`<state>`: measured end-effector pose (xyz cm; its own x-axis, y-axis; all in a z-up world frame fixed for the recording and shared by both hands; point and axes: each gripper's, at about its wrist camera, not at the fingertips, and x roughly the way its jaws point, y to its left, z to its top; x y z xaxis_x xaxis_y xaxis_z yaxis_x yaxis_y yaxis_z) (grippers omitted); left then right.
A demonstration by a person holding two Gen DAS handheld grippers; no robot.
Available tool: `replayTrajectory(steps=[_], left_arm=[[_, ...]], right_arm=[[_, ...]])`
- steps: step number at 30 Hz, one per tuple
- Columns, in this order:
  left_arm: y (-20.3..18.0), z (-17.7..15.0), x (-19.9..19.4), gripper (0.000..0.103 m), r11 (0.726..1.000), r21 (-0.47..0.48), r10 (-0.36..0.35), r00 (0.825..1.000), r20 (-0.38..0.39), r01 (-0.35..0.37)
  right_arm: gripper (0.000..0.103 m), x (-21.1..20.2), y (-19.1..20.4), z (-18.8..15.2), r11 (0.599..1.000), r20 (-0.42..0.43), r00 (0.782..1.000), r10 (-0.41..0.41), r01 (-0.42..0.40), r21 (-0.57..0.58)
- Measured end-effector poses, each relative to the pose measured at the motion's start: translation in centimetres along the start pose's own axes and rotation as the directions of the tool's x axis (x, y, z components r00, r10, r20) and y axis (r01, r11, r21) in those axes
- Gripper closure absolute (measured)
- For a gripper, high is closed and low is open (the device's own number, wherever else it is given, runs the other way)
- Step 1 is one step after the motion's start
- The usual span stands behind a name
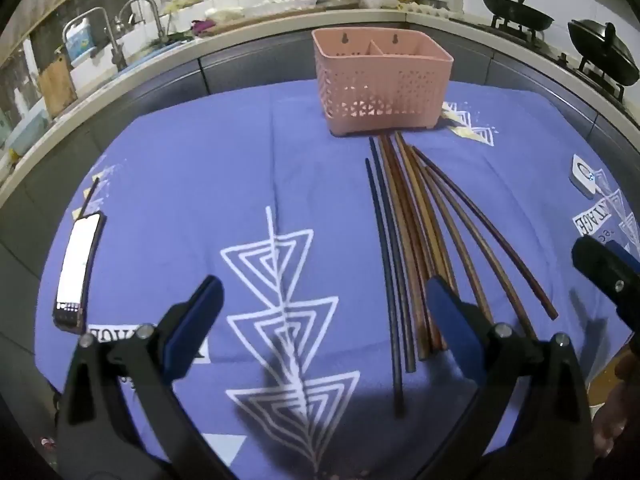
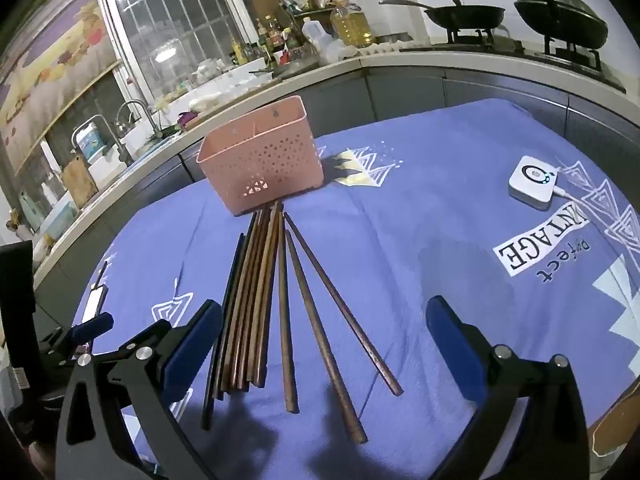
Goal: Organize utensils
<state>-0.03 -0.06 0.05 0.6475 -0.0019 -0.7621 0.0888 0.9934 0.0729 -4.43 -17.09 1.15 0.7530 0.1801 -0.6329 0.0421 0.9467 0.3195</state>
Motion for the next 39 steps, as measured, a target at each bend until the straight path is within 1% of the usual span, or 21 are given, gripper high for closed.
replayTrajectory(steps=[3, 4, 5, 6, 8, 9, 10, 12, 15, 16, 24, 39], left_arm=[[0.1, 0.0, -0.1, 0.006, 1.000, 0.003, 0.002, 1.000, 0.009, -0.002], [0.2, 0.0, -0.1, 0.006, 1.000, 0.000, 0.001, 1.000, 0.006, -0.001], [-0.1, 0.2, 0.1, 0.006, 1.000, 0.003, 0.013, 1.000, -0.002, -0.013], [-0.4, -0.1, -0.2, 0.006, 1.000, 0.009, 0.023, 1.000, 0.011, -0.023], [-0.7, -0.4, -0.7, 0.006, 1.000, 0.002, 0.026, 1.000, 0.016, -0.026], [-0.3, -0.4, -0.4, 0.006, 1.000, -0.007, 0.019, 1.000, 0.008, -0.019], [0.0, -0.7, -0.4, 0.006, 1.000, -0.015, 0.015, 1.000, 0.015, -0.015], [0.2, -0.7, -0.5, 0.006, 1.000, -0.024, 0.020, 1.000, 0.017, -0.020], [0.4, -0.8, -0.5, 0.006, 0.999, -0.032, 0.036, 0.999, 0.017, -0.036], [0.5, -0.9, -0.6, 0.006, 0.999, -0.033, 0.040, 0.999, 0.017, -0.039], [0.8, -1.2, -0.6, 0.006, 0.998, -0.036, 0.058, 0.998, 0.012, -0.058], [1.0, -1.5, 0.0, 0.006, 0.997, -0.042, 0.065, 0.997, -0.029, -0.067]], right_arm=[[0.003, -0.2, -0.1, -0.1, 1.000, 0.003, 1.000, 0.000, 0.000, -0.002], [0.003, -0.1, -0.1, -0.1, 1.000, -0.009, 1.000, -0.003, 0.003, -0.001], [0.003, 0.0, -0.1, -0.1, 1.000, -0.013, 1.000, -0.004, 0.004, -0.001], [0.003, -0.1, -0.1, -0.2, 1.000, -0.014, 1.000, -0.004, 0.004, 0.000], [0.003, -0.1, 0.0, -0.4, 1.000, -0.018, 1.000, -0.004, 0.004, 0.002], [0.003, -0.1, 0.1, -0.5, 1.000, -0.018, 1.000, -0.006, 0.006, 0.002], [0.003, 0.1, 0.3, -0.9, 1.000, -0.018, 1.000, -0.008, 0.008, 0.000], [0.003, 0.3, 0.3, -1.5, 1.000, -0.019, 1.000, -0.009, 0.009, 0.004], [0.003, 0.3, 0.6, -1.5, 1.000, -0.025, 1.000, -0.008, 0.008, 0.013], [0.003, 0.2, -0.3, -1.0, 1.000, -0.035, 0.999, 0.002, -0.001, 0.021], [0.003, 0.4, -0.1, -1.0, 1.000, -0.044, 0.999, 0.006, -0.005, 0.019], [0.003, 0.4, 0.6, -1.1, 1.000, -0.046, 0.998, 0.030, -0.030, 0.005]])
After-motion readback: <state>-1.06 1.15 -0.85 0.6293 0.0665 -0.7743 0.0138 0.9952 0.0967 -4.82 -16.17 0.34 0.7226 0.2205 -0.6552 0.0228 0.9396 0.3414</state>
